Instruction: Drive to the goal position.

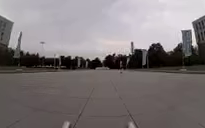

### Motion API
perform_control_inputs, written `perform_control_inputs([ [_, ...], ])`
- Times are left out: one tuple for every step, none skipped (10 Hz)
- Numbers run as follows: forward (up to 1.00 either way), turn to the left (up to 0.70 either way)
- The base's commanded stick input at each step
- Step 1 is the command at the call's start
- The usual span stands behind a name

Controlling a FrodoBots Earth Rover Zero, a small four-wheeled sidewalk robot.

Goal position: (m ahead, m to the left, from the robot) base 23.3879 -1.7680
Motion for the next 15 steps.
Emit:
perform_control_inputs([
  [0.60, 0.00],
  [0.60, 0.00],
  [0.60, 0.00],
  [0.60, 0.00],
  [0.60, 0.00],
  [0.60, 0.00],
  [0.60, 0.00],
  [0.60, 0.00],
  [0.60, 0.00],
  [0.60, 0.00],
  [0.60, 0.00],
  [0.60, 0.00],
  [0.60, 0.00],
  [0.60, 0.00],
  [0.60, 0.00],
])
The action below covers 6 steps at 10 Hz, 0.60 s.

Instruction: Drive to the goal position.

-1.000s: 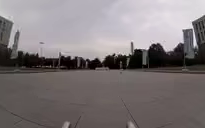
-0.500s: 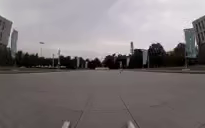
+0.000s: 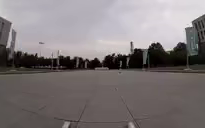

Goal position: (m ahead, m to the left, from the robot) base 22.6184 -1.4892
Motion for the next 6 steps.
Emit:
perform_control_inputs([
  [0.60, 0.00],
  [0.60, 0.00],
  [0.60, 0.00],
  [0.60, 0.00],
  [0.60, 0.00],
  [0.60, 0.00],
])
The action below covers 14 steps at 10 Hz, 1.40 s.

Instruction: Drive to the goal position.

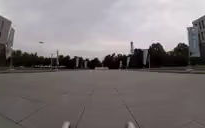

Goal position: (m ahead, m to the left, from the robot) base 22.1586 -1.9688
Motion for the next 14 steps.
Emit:
perform_control_inputs([
  [0.60, 0.00],
  [0.60, 0.00],
  [0.60, 0.00],
  [0.60, 0.00],
  [0.60, 0.00],
  [0.60, 0.00],
  [0.60, 0.00],
  [0.60, 0.00],
  [0.60, 0.00],
  [0.60, 0.00],
  [0.60, 0.00],
  [0.60, 0.00],
  [0.60, 0.00],
  [0.60, 0.00],
])
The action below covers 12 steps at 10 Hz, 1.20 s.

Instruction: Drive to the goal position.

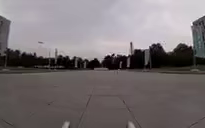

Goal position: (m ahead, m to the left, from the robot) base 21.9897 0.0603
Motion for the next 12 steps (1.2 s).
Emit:
perform_control_inputs([
  [0.60, 0.00],
  [0.60, 0.00],
  [0.60, 0.00],
  [0.60, 0.00],
  [0.60, 0.00],
  [0.60, 0.00],
  [0.60, 0.00],
  [0.60, 0.00],
  [0.60, 0.00],
  [0.60, 0.00],
  [0.60, 0.00],
  [0.60, 0.00],
])
